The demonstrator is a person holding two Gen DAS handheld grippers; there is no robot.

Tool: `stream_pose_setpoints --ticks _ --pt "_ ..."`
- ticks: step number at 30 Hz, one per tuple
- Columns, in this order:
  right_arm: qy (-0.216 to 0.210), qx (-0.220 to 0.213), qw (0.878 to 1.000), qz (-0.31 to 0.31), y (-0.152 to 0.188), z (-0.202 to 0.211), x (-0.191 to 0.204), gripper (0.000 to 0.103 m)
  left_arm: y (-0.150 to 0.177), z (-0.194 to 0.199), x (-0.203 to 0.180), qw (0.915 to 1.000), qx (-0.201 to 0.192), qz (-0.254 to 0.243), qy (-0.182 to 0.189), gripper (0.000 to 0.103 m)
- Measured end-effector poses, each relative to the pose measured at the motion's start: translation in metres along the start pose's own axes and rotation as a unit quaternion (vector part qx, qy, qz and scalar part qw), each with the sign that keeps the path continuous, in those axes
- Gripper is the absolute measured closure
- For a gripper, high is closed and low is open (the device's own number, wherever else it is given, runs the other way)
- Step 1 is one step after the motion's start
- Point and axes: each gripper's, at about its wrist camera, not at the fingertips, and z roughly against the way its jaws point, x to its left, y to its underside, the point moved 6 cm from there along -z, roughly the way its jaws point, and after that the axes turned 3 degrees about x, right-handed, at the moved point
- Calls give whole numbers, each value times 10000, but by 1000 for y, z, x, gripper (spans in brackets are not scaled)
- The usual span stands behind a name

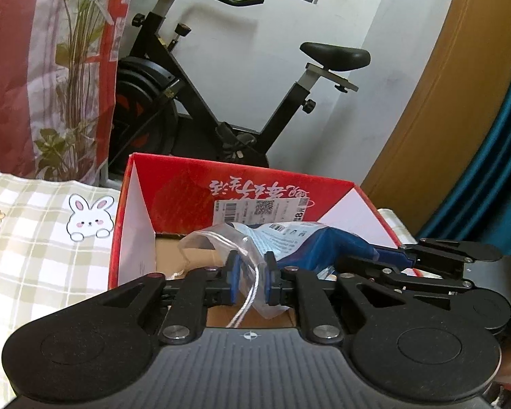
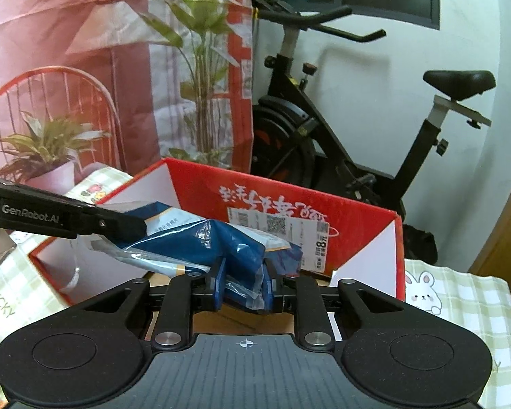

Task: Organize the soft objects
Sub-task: 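Lift the blue bag with the right gripper and carry it over the box, then open the right gripper to drop the blue bag into the box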

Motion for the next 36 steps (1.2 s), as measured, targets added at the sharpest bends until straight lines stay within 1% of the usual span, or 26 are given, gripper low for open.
stream_pose_setpoints --ticks 1,2,4,5,6,8,9,12,14,16,19,22,27,32,36 --pt "38 42 10000 -14 1 -3 -1 82 0 -2 0 10000 -8 -42 -43 85" --pt "61 111 9999 -30 2 -6 -3 81 0 -2 -1 9999 -7 -77 -87 82" --pt "78 222 9997 -53 7 -9 -5 78 0 -3 1 9999 35 -100 -118 75" --pt "81 251 9996 -51 9 -10 -5 75 1 -2 2 9999 42 -107 -122 68" --pt "85 248 9996 -41 10 -9 -5 73 1 -1 2 9998 47 -123 -137 62" --pt "134 270 9995 -32 13 -6 -5 67 3 2 3 9996 66 -163 -204 56" --pt "181 295 9994 -49 14 -5 -6 66 3 4 3 9995 74 -179 -235 54" --pt "253 275 9992 -128 15 4 -5 57 3 13 3 9995 46 -198 -237 51" --pt "276 236 9992 -184 15 11 -4 45 3 21 2 9995 22 -199 -229 50" --pt "274 186 9992 -208 16 18 -2 41 4 28 1 9996 -1 -193 -229 50" --pt "281 131 9992 -234 18 31 3 40 8 40 1 9995 -23 -177 -260 50" --pt "200 1 9993 -329 20 46 10 40 14 52 1 9996 -18 -128 -249 50" --pt "81 -189 9984 -529 32 72 22 40 37 72 0 9998 58 -31 -212 50" --pt "32 -311 9971 -700 56 91 35 40 67 85 -1 9996 125 3 -251 50" --pt "-66 -185 9957 -900 83 93 47 41 91 89 -3 9994 195 84 -268 50"
